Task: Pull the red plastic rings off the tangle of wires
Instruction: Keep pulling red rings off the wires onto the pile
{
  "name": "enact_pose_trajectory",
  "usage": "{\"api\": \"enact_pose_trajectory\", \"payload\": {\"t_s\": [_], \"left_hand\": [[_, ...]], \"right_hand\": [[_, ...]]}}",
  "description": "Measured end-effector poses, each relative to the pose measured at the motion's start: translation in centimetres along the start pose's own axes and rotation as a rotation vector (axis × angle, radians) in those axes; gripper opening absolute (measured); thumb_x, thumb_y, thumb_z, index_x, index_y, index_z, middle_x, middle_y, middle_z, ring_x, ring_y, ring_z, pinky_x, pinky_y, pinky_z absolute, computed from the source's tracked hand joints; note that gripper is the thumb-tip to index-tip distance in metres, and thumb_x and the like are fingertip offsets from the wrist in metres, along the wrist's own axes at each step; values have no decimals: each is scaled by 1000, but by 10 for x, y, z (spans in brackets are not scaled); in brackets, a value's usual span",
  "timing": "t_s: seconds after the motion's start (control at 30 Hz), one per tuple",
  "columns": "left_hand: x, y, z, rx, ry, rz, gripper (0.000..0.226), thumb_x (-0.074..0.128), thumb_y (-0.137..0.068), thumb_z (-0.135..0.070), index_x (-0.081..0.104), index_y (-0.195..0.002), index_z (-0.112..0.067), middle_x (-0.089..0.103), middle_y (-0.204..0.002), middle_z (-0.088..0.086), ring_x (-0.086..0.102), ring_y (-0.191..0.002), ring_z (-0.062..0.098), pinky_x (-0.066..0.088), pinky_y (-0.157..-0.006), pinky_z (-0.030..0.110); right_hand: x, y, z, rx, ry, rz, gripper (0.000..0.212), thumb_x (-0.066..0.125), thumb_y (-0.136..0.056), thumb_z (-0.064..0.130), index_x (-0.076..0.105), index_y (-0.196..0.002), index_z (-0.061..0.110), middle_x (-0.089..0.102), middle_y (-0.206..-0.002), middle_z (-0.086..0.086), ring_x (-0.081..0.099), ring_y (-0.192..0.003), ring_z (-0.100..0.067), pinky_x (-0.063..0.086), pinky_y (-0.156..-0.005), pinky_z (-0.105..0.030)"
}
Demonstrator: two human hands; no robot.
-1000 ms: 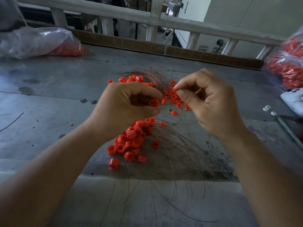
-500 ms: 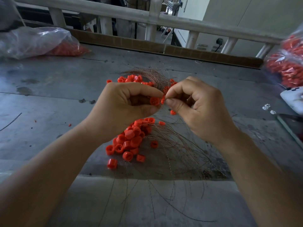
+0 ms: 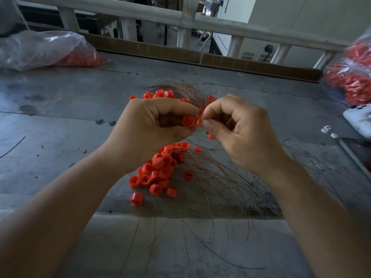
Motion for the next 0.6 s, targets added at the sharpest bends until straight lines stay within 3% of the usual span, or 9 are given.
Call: {"api": "enact_pose_trajectory", "payload": {"t_s": [0.27,0.6], "left_hand": [[2,0,-1,1,78,25,25,65,-63,-15,66,-88,-20,72,-86,-8,69,-80,8,52,-71,14],[7,0,6,-47,255,81,32,58,-68,-5,64,-98,-16,73,-85,-6,70,-84,10,53,-73,16]], "right_hand": [[3,0,-1,16,24,25,12,65,-81,6,59,-77,15,50,-72,14,48,-64,1,40,-62,-11],[-3,0,-2,22,33,-11,19,64,-81,6,54,-77,22,51,-73,16,49,-66,4,39,-61,-8]]}}
Point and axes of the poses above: each hand's wrist, its own y-axis away from the middle knuckle, its own x-axis out of the palm, z = x × y, the point moved 10 cm from there along -y, towards the middle knuckle
